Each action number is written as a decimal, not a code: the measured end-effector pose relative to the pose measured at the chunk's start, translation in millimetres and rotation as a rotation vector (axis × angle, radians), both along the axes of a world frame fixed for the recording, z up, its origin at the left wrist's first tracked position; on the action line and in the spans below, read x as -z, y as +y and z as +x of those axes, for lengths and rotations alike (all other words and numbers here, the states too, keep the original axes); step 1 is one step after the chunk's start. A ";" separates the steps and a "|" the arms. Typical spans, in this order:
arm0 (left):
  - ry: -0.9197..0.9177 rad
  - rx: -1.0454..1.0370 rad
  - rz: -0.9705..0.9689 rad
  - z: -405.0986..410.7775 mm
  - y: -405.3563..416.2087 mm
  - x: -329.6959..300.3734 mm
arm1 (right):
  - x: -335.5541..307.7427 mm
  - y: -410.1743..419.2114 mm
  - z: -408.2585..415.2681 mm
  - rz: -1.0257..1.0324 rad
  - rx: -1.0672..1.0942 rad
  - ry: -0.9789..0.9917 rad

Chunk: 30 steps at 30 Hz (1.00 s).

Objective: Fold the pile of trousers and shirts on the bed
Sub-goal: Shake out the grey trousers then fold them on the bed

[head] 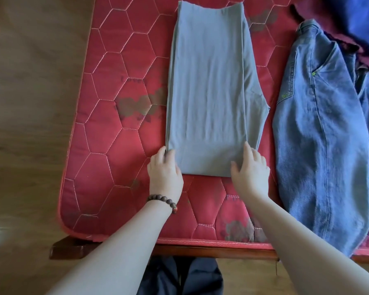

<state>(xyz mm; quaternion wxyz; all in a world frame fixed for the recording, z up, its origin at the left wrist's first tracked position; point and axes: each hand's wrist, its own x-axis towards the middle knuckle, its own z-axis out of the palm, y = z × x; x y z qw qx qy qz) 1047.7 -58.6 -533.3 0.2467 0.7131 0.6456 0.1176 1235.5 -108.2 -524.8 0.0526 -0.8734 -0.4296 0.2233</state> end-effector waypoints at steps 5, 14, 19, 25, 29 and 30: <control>-0.126 -0.229 -0.118 -6.7 11.1 -5.5 | -2.7 -1.5 12.2 0.024 0.268 0.256; -0.210 -0.246 -0.185 -21.5 7.9 3.8 | 5.8 -6.8 27.6 0.046 0.209 0.262; -0.233 -0.273 -0.213 -24.1 8.5 2.6 | 5.9 -6.3 27.0 0.070 0.220 0.254; -0.138 -0.182 -0.304 -27.2 15.9 -0.2 | 6.5 -8.3 28.5 0.071 0.210 0.254; -0.275 -0.247 -0.474 -31.7 15.4 0.1 | 5.5 -13.7 31.7 0.075 0.205 0.281; -0.353 -0.285 -0.527 -32.3 13.3 -0.7 | 5.4 -15.7 32.7 0.079 0.197 0.288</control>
